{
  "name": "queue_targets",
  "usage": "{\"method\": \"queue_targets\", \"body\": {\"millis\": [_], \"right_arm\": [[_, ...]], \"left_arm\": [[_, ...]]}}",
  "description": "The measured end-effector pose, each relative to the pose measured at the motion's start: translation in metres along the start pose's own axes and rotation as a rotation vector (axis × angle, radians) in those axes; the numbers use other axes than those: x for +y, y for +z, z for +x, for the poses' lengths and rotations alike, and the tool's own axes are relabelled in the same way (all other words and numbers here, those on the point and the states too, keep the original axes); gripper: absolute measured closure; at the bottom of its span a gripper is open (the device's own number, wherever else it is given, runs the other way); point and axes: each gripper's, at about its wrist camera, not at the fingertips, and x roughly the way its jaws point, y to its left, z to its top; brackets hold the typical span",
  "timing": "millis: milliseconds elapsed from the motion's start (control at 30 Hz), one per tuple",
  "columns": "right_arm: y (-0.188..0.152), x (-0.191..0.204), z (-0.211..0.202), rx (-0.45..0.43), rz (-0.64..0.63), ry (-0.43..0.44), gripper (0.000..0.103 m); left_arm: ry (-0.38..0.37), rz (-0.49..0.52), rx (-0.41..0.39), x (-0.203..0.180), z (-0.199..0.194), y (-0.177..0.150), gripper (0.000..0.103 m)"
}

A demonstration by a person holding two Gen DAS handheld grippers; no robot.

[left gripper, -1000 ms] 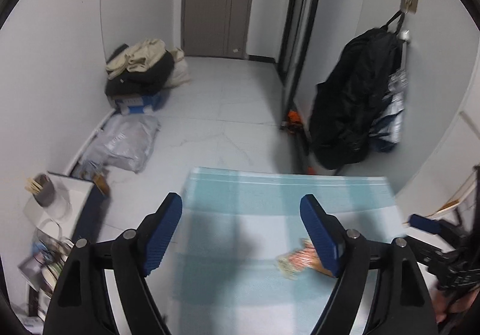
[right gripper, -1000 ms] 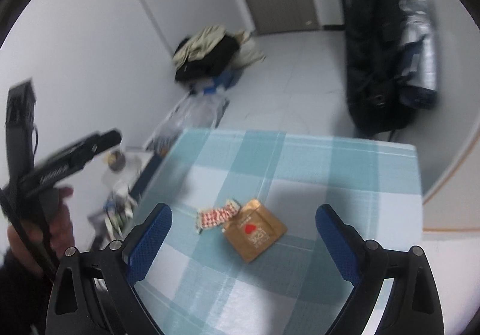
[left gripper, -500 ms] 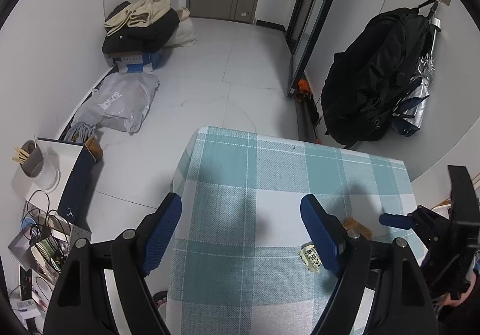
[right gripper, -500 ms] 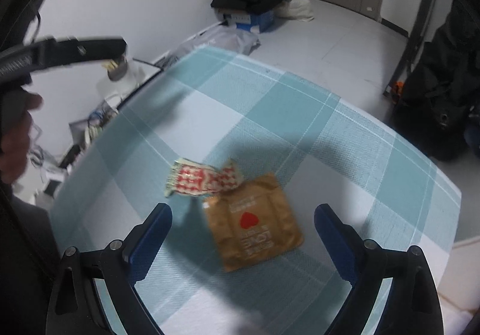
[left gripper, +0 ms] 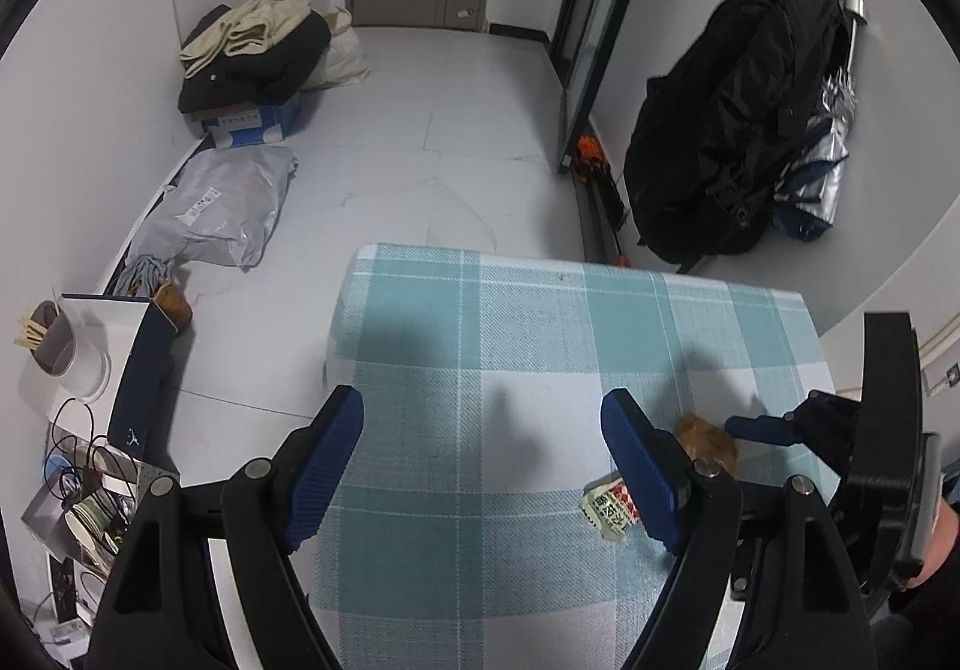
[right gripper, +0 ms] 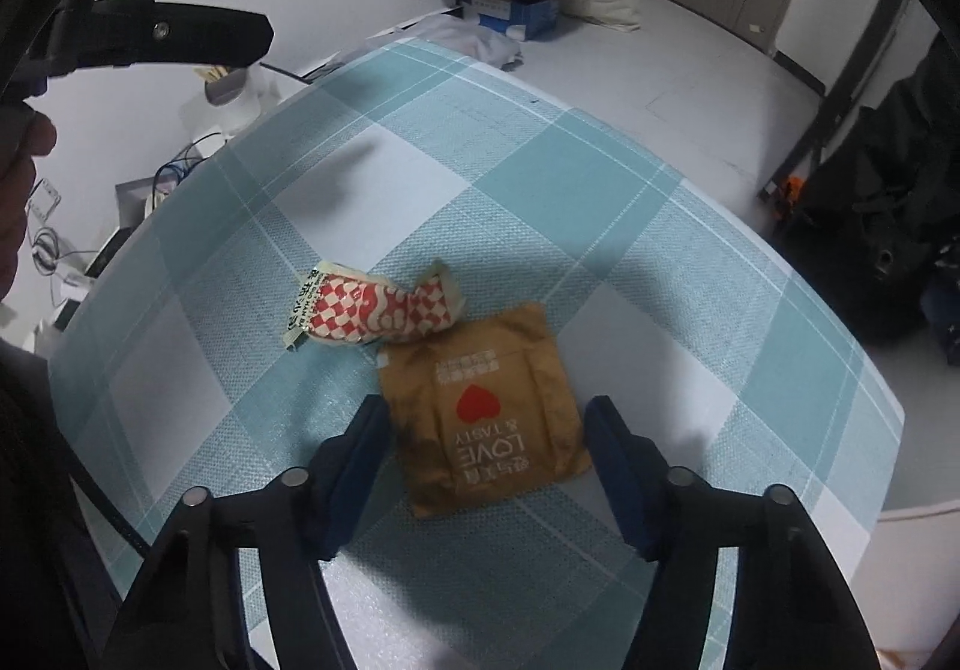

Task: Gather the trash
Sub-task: 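Grasp the gold heart wrapper with the right gripper and lift it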

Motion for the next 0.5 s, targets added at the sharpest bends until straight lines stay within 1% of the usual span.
{"method": "queue_targets", "body": {"millis": [100, 267, 333, 400, 500], "right_arm": [[-0.001, -0.002, -0.002, -0.006, 0.010, 0.005, 0.056], [-0.002, -0.008, -0.005, -0.008, 0.038, 0.025, 0.059], [-0.002, -0.008, -0.009, -0.022, 0.043, 0.031, 0.066], [-0.002, -0.012, -0.014, -0.035, 0.065, 0.058, 0.072], [-0.003, -0.019, -0.014, -0.039, 0.101, 0.077, 0.077]], "left_arm": [[-0.018, 0.012, 0.017, -0.004, 0.003, -0.002, 0.024], [-0.042, 0.036, 0.051, -0.012, 0.008, -0.005, 0.024], [-0.054, 0.044, 0.065, -0.014, 0.011, -0.007, 0.024], [-0.078, 0.048, 0.091, -0.016, 0.015, -0.009, 0.024], [-0.099, 0.059, 0.131, -0.020, 0.022, -0.013, 0.024]]}}
